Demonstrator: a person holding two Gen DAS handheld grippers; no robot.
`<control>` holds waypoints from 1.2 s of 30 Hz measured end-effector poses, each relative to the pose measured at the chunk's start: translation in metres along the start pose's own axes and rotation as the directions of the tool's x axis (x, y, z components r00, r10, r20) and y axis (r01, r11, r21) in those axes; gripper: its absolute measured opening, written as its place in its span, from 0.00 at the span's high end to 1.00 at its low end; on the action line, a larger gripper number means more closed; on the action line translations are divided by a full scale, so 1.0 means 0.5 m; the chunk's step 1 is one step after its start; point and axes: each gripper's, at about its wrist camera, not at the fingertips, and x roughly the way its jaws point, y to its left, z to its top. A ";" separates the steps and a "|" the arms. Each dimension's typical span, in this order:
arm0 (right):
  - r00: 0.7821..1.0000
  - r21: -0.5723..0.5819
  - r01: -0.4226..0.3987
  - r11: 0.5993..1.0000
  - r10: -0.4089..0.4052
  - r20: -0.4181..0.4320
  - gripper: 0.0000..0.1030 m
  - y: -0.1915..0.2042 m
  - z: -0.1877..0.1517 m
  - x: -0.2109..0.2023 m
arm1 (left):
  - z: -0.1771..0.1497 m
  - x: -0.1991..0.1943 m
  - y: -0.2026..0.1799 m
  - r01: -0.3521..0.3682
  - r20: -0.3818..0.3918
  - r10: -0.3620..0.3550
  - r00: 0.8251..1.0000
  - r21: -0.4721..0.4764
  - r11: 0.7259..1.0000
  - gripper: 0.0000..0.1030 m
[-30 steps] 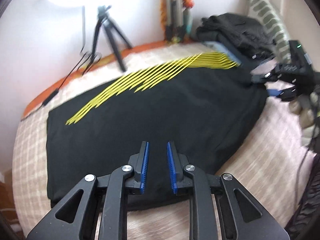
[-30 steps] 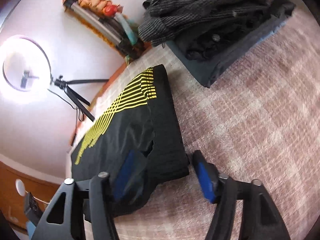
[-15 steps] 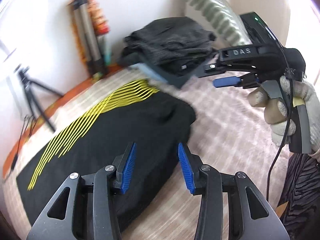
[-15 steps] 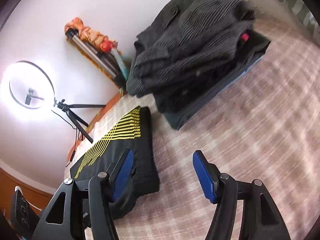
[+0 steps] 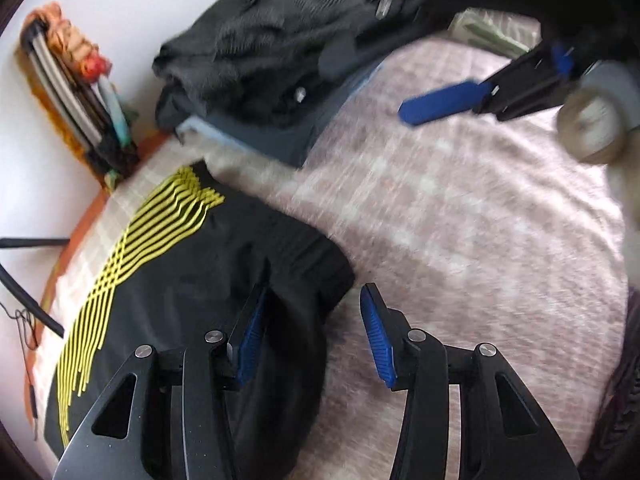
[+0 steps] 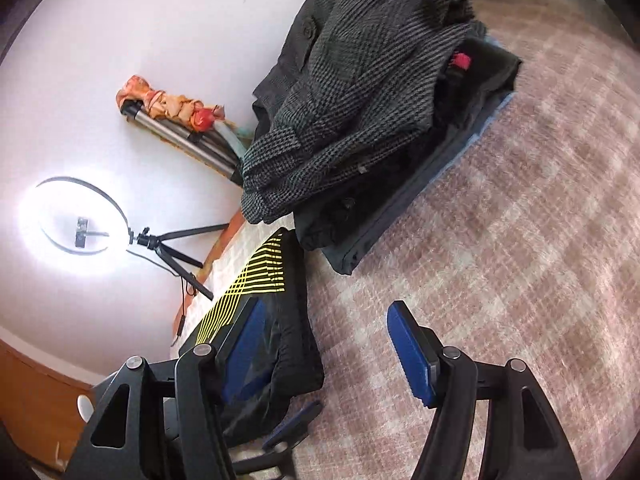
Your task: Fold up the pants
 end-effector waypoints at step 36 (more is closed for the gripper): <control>0.949 0.179 -0.229 0.957 0.261 -0.178 0.41 0.072 -0.005 0.314 | -0.048 -0.070 0.196 0.363 0.294 -0.251 0.922 -0.432 0.826 0.88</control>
